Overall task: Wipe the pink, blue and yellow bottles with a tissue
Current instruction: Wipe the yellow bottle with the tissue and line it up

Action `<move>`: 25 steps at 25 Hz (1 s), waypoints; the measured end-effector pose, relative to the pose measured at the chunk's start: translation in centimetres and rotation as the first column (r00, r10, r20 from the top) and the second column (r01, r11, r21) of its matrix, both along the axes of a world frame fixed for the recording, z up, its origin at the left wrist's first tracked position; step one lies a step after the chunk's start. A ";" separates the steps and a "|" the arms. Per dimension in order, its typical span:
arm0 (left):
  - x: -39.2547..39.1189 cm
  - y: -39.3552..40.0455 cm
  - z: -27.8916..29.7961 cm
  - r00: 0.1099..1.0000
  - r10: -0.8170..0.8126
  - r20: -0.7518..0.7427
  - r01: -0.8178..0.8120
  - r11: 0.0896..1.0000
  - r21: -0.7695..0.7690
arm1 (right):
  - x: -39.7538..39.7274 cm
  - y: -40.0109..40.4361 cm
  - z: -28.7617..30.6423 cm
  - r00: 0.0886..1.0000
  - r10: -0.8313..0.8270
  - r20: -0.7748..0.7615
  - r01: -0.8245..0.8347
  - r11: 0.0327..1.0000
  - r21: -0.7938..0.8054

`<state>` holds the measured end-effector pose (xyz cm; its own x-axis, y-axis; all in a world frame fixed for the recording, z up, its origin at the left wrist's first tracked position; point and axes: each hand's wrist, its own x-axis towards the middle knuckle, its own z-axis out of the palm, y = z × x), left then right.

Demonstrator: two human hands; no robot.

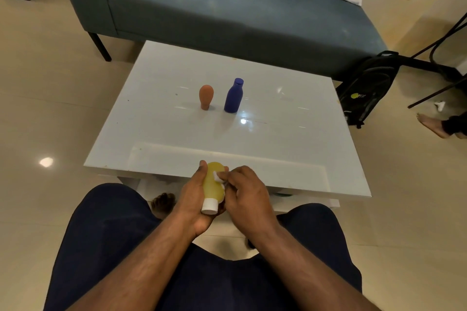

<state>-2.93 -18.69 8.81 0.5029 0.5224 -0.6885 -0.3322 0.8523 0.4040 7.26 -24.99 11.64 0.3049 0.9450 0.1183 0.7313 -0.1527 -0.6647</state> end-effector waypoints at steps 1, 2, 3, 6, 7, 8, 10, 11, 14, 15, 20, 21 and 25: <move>0.0 0.2 -0.1 1.000 0.019 0.013 -0.018 1.000 -0.012 | -0.9 -0.9 0.1 1.000 0.018 -0.021 -0.018 1.000 0.017; -0.1 0.4 -0.2 0.999 0.035 0.016 -0.035 0.999 -0.022 | -1.5 -1.6 0.1 0.999 0.033 -0.039 -0.032 0.999 0.032; -0.1 0.5 -0.4 0.999 0.050 0.016 -0.050 0.998 -0.035 | -1.9 -2.1 0.1 0.998 0.045 -0.052 -0.043 0.998 0.041; 0.0 0.4 -0.4 0.999 0.040 0.024 -0.038 0.998 -0.049 | -1.1 -1.6 0.2 0.996 0.046 -0.071 -0.044 0.998 0.034; 0.1 0.3 -0.3 0.999 0.025 0.022 -0.024 0.999 -0.047 | -0.6 -1.0 0.2 0.998 0.019 -0.065 -0.018 1.000 0.023; 0.2 0.1 -0.2 1.000 0.015 0.021 -0.013 0.998 -0.054 | -0.1 -0.5 0.3 0.998 -0.011 -0.059 0.012 1.000 0.011; 0.1 -0.1 0.0 1.000 0.024 0.016 -0.023 0.998 -0.055 | 0.0 -0.2 0.3 0.999 -0.019 -0.045 0.019 1.000 -0.007; 0.0 0.1 -0.2 0.999 0.044 0.013 -0.043 0.997 -0.060 | -0.6 -0.5 0.4 0.999 0.009 -0.040 -0.009 1.000 -0.006; -0.4 0.7 -0.8 0.993 0.113 0.016 -0.110 0.985 -0.131 | -3.0 -2.6 0.3 0.991 0.129 -0.014 -0.129 0.991 0.022; -0.4 0.8 -1.0 0.992 0.125 0.022 -0.121 0.982 -0.145 | -3.1 -2.9 0.3 0.988 0.151 -0.009 -0.151 0.988 0.032; 0.0 0.4 -0.6 0.990 0.104 0.094 -0.097 0.992 -0.080 | -0.7 -0.5 0.1 1.000 0.031 -0.005 -0.031 0.999 -0.013; -0.1 0.4 -0.6 0.988 0.113 0.109 -0.105 0.992 -0.075 | -1.1 -0.5 0.2 0.999 0.044 0.020 -0.043 0.999 -0.013; -0.3 0.8 -1.2 0.991 0.097 0.093 -0.093 0.995 -0.046 | -2.8 -2.4 0.6 0.964 0.230 0.132 -0.231 0.973 -0.009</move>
<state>-3.21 -17.92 7.64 0.5165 0.5429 -0.6622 -0.4478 0.8304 0.3315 4.45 -27.36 12.20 0.0602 0.9870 0.1487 0.8273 0.0340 -0.5608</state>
